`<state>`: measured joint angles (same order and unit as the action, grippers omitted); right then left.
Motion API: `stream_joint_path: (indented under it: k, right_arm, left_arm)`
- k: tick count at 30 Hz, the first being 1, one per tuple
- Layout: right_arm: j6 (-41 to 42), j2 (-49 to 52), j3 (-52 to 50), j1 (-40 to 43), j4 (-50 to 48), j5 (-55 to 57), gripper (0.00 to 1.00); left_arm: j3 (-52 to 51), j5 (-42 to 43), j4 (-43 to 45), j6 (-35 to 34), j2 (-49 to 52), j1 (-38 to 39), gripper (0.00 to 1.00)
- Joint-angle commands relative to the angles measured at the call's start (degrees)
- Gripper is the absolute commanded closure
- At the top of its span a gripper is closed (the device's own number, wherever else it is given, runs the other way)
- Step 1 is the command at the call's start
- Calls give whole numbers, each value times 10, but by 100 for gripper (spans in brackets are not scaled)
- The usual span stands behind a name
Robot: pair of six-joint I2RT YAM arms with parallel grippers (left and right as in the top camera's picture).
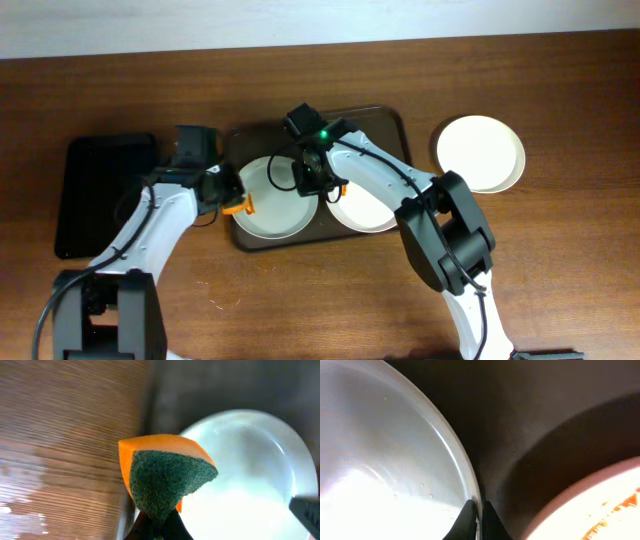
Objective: Clean dirty plates on tray and stack at the side
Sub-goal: 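Move the right gripper to the next plate and bring the sponge over it, then hold the back plate rim with the right gripper and scrub it with the sponge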
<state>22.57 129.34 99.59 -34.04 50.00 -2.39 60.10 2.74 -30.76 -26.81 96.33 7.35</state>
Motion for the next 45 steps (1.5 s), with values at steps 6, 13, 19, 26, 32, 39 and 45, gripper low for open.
stream_joint_path:
  k: [6, 13, 19, 26, 32, 39, 45]
  right_arm:
    - [20, 22, -10, 4, 30, 106, 96]
    - [41, 22, -11, 45, 28, 0, 96]
    - [41, 22, -11, 44, 25, -8, 96]
    - [41, 22, -11, 14, 12, -25, 96]
    - [39, 22, -11, 13, 15, -21, 96]
    - [39, 22, -11, 13, 13, -21, 96]
    - [39, 22, -11, 13, 12, -21, 96]
  left_arm:
    - [-23, 9, 48, 11, 8, 75, 100]
    - [-24, 117, 144, -49, 105, 75, 100]
    - [-24, 173, 190, -18, 125, 75, 100]
    - [-24, -67, 106, 55, 125, 75, 98]
    - [-21, -229, 64, 59, 118, 75, 100]
    - [-21, -131, 54, 59, -79, 75, 100]
    - [-21, 50, 136, 58, 59, 75, 100]
